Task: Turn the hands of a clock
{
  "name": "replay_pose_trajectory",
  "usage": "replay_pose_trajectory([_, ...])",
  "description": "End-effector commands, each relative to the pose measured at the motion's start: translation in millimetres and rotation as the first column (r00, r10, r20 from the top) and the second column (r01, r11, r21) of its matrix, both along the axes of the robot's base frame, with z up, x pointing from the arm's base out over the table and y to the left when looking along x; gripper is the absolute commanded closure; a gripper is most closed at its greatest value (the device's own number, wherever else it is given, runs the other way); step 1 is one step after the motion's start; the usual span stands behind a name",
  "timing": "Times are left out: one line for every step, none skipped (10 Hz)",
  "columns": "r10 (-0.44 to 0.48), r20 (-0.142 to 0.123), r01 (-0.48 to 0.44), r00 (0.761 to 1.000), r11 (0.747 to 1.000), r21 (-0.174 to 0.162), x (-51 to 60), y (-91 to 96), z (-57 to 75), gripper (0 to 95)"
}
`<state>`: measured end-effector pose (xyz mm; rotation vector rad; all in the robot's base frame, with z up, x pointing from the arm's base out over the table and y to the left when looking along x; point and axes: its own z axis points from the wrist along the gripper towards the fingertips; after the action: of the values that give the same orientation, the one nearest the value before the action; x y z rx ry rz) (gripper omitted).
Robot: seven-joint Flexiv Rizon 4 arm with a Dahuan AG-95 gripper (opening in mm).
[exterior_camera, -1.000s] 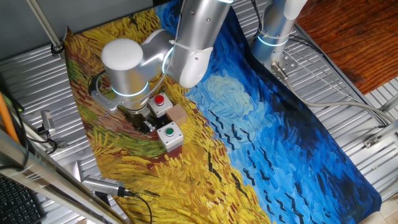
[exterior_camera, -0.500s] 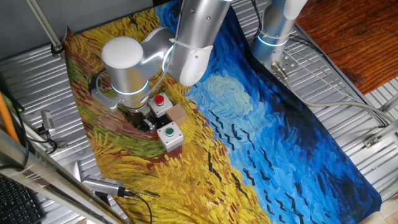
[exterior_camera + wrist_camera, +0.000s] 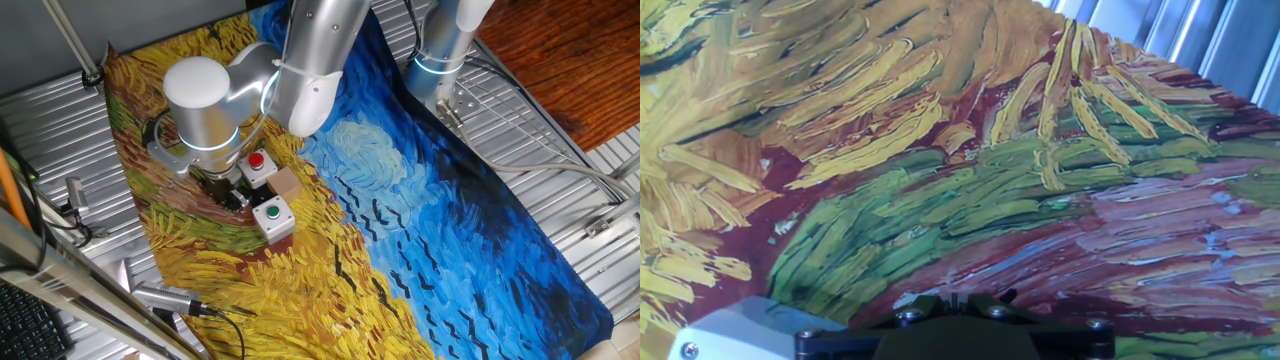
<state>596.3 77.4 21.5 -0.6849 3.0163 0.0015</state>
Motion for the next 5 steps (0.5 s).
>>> replay_pose_trajectory([0.000, 0.002, 0.000, 1.000, 1.000, 0.006, -0.4, 0.2, 0.4, 95.0])
replay_pose_trajectory([-0.006, 0.006, 0.006, 1.000, 1.000, 0.015, -0.4, 0.2, 0.4, 95.0])
replay_pose_trajectory([-0.014, 0.008, 0.014, 1.000, 1.000, 0.017, -0.4, 0.2, 0.4, 95.0])
replay_pose_trajectory([-0.040, 0.011, 0.040, 0.999, 0.999, 0.019, -0.4, 0.2, 0.4, 95.0])
replay_pose_trajectory([-0.051, 0.012, 0.051, 0.999, 0.998, 0.021, -0.4, 0.2, 0.4, 95.0])
